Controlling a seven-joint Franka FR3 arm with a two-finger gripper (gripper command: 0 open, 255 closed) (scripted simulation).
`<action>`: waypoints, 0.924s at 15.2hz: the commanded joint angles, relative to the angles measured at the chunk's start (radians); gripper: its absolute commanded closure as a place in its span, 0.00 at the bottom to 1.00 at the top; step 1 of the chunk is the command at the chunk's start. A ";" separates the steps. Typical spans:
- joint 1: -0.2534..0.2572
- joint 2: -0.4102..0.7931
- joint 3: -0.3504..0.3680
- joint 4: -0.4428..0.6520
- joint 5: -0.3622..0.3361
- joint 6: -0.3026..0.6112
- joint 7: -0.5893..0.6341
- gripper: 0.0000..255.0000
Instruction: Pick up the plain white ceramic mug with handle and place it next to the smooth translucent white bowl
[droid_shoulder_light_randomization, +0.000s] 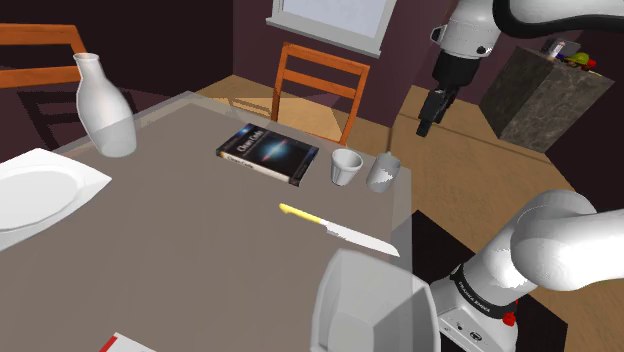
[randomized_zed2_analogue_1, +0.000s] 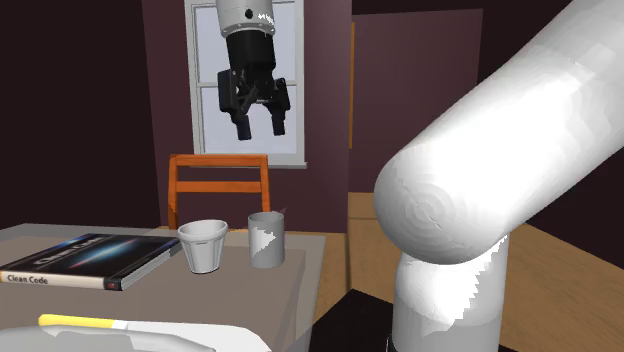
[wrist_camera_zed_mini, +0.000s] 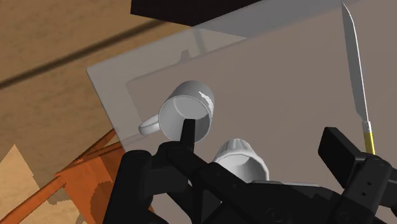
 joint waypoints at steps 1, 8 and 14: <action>0.000 0.000 0.000 0.000 0.000 0.000 0.000 0.00; -0.044 0.073 -0.023 -0.181 0.009 0.328 0.087 0.00; -0.081 0.226 -0.041 -0.275 0.015 0.639 0.155 0.00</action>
